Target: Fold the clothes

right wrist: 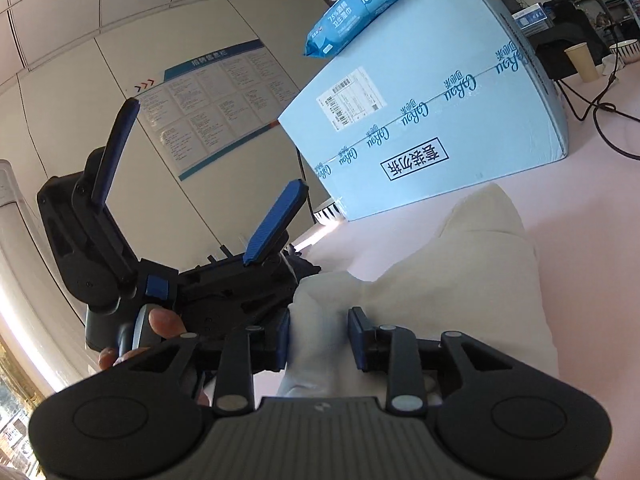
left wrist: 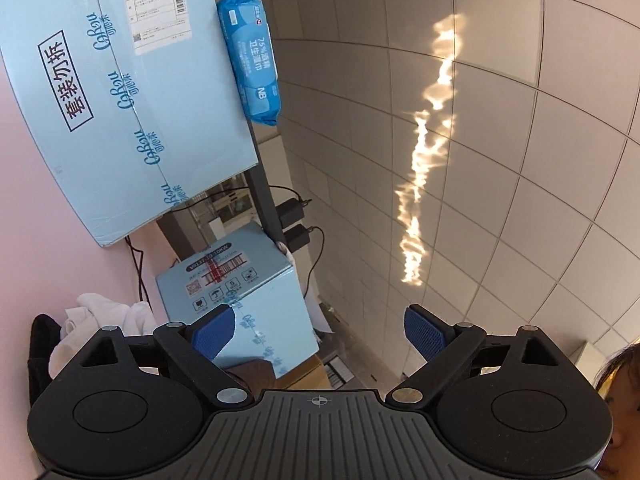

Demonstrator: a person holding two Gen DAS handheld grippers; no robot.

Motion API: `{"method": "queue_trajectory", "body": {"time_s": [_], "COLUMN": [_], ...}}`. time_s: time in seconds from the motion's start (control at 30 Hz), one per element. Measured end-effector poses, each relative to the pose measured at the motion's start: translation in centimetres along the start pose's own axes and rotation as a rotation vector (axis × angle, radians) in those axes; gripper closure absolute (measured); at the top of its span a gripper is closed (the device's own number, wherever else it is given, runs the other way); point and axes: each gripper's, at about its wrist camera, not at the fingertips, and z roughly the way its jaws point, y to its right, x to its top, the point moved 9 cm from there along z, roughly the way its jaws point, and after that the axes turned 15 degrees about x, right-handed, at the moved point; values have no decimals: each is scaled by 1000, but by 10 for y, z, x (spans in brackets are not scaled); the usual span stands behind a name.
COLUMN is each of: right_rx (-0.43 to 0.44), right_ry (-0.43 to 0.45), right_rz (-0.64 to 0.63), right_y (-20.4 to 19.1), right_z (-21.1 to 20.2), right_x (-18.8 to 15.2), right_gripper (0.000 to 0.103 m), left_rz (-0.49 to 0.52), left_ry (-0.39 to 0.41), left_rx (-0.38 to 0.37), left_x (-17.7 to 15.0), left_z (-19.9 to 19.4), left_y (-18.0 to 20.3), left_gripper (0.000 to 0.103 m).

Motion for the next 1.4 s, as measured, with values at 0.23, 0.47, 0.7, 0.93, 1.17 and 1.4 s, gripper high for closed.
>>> {"method": "queue_trajectory", "body": {"time_s": [0.23, 0.47, 0.7, 0.93, 1.17, 1.4], "right_rx": [79, 10, -320, -135, -194, -204], "right_ry": [86, 456, 542, 420, 334, 379], "right_rz": [-15, 55, 252, 343, 96, 205], "right_y": [-17, -1, 62, 72, 39, 48], "right_z": [-16, -82, -125, -97, -78, -92], "right_x": [8, 38, 38, 37, 44, 40], "right_gripper": [5, 0, 0, 0, 0, 0], "left_rz": [-31, 13, 185, 296, 333, 273], "left_ry": [1, -67, -209, -223, -203, -245], "left_rx": [-11, -43, -46, -205, 60, 482], "left_x": [2, -9, -36, -42, -37, -40], "left_z": [0, 6, 15, -10, -29, -39], "left_y": [-7, 1, 20, 47, 37, -3], "left_gripper": [9, 9, 9, 9, 8, 8]}}
